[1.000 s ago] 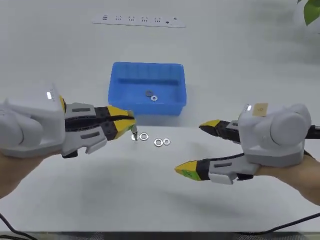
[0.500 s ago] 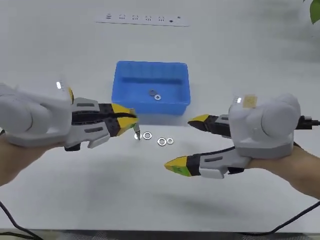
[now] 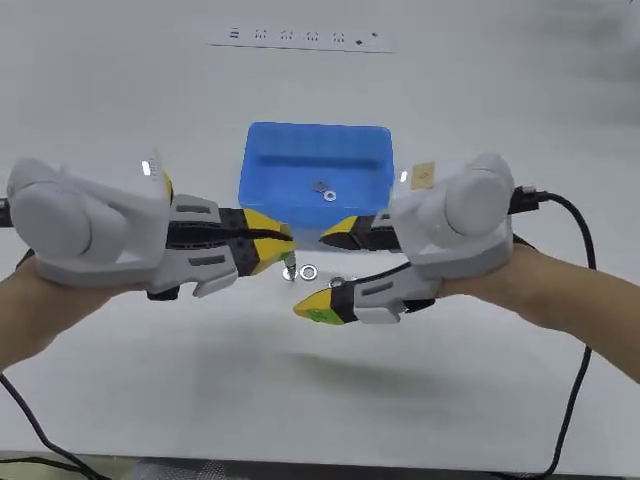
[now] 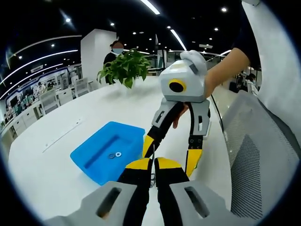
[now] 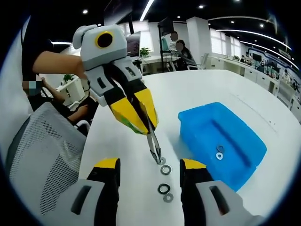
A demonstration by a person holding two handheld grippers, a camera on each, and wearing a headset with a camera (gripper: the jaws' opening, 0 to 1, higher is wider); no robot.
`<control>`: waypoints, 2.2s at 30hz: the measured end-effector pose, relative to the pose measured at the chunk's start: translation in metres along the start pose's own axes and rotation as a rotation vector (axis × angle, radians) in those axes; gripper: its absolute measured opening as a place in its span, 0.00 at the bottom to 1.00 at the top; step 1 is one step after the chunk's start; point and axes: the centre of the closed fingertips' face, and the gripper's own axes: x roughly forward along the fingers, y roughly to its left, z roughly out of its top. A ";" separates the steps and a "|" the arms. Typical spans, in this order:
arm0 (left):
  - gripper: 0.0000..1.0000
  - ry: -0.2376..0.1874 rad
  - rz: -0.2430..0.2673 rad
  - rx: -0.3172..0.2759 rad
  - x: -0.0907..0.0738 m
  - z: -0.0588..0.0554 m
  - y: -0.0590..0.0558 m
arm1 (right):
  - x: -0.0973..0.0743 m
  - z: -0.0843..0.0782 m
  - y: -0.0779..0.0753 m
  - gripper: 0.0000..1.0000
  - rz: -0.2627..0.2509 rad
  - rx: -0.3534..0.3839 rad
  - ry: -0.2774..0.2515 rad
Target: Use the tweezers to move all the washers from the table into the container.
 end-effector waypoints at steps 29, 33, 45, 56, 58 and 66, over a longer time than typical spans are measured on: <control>0.06 0.023 0.005 0.017 0.001 -0.002 0.004 | 0.022 0.004 -0.009 0.11 0.084 -0.172 0.054; 0.07 0.025 0.004 0.019 0.002 -0.002 0.004 | 0.021 0.003 -0.010 0.11 0.088 -0.154 0.035; 0.08 0.040 0.034 0.022 0.000 -0.003 0.007 | 0.024 0.006 -0.007 0.10 0.105 -0.141 0.021; 0.09 0.031 0.037 0.027 -0.004 0.000 0.009 | 0.022 0.016 -0.005 0.10 0.094 -0.148 0.004; 0.08 0.031 0.032 0.036 -0.004 0.001 0.008 | 0.021 0.016 -0.004 0.10 0.096 -0.145 0.005; 0.08 0.022 -0.033 0.057 -0.008 0.004 -0.001 | 0.018 0.016 0.007 0.09 0.156 -0.126 -0.003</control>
